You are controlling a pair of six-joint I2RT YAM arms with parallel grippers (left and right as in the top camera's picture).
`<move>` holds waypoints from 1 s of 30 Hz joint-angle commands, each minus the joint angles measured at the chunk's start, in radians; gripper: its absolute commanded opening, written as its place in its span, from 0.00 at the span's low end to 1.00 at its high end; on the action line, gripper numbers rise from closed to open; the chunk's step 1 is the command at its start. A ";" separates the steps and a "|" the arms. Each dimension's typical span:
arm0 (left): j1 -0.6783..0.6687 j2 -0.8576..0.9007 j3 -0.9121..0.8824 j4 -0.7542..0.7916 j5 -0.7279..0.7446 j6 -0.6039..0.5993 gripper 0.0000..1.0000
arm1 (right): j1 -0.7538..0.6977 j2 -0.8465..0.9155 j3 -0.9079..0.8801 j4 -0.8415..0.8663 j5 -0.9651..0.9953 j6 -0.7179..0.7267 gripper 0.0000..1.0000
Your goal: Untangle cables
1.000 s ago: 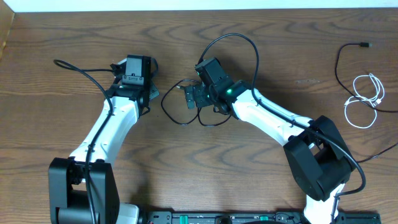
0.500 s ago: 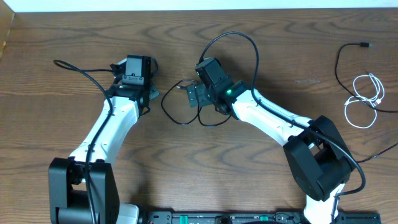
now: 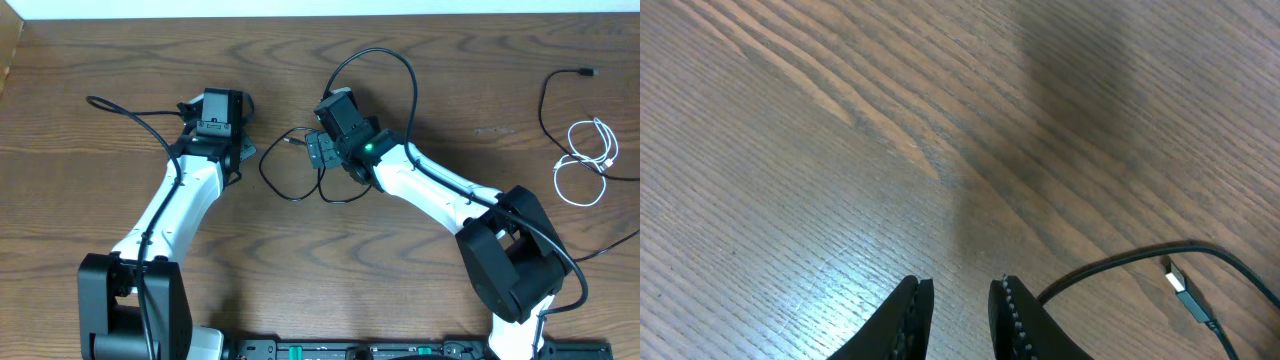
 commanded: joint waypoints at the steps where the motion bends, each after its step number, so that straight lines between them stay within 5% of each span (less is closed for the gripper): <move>1: 0.000 0.004 -0.013 0.003 0.021 -0.002 0.24 | 0.006 0.003 -0.007 0.002 0.023 -0.015 0.99; 5: 0.000 0.004 -0.013 0.006 0.043 -0.001 0.23 | 0.006 0.003 -0.007 0.002 0.023 -0.015 0.99; 10: 0.000 0.004 -0.013 0.006 0.043 -0.001 0.08 | 0.006 0.003 -0.007 0.002 0.023 -0.015 0.99; 30: 0.000 0.004 -0.013 -0.009 0.050 -0.002 0.07 | 0.006 0.003 -0.007 0.002 0.023 -0.015 0.99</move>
